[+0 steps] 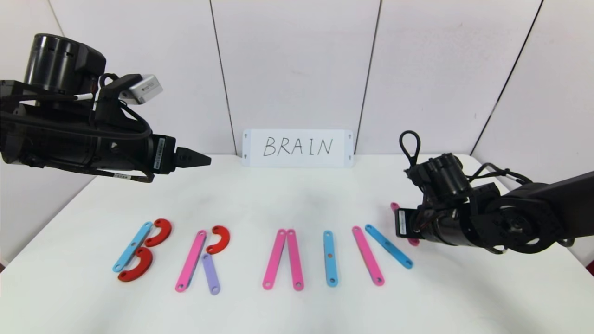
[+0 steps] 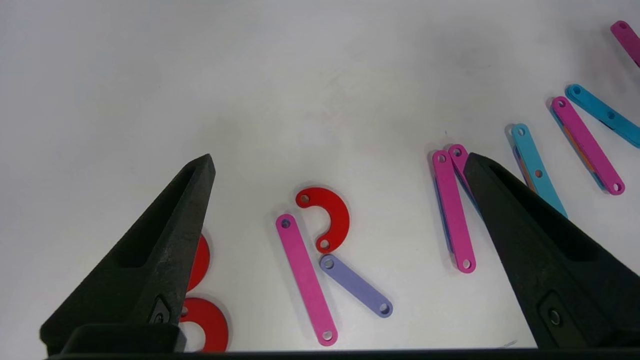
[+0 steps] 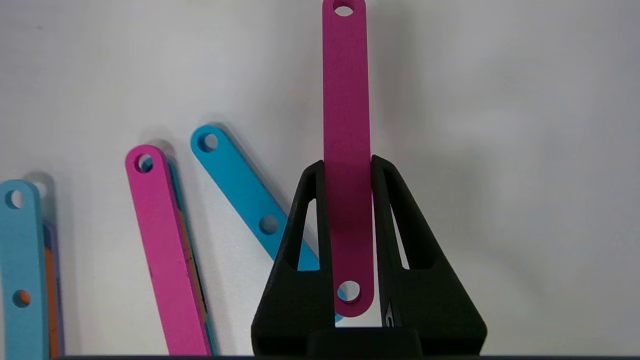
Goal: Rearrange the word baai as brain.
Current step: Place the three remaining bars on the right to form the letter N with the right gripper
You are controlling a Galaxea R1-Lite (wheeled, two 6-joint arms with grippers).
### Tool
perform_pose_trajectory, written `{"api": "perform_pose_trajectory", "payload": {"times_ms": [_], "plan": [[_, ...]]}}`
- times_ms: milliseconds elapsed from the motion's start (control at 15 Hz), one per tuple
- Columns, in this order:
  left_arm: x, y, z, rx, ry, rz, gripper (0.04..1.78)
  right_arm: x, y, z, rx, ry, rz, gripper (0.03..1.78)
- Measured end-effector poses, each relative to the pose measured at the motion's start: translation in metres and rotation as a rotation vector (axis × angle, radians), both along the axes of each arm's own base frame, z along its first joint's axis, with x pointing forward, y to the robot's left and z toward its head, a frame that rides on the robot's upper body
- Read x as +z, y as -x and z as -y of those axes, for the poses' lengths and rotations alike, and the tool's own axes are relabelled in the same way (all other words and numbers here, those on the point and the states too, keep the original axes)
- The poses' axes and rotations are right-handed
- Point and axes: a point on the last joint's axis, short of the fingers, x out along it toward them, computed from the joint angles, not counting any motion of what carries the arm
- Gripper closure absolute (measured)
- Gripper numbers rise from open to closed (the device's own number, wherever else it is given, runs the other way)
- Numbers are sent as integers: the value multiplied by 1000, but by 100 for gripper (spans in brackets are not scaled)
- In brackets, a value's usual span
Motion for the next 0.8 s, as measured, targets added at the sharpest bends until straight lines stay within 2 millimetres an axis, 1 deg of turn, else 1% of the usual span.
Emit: {"api": "perform_pose_trajectory", "payload": {"times_ms": [333,800], "plan": [[0,0,0,1,0,-1,8,-13,10,4,-4,16,-51,154],[0,0,0,-1,-2,-2,8,-20,12,5,-2,27,-78,154]]}}
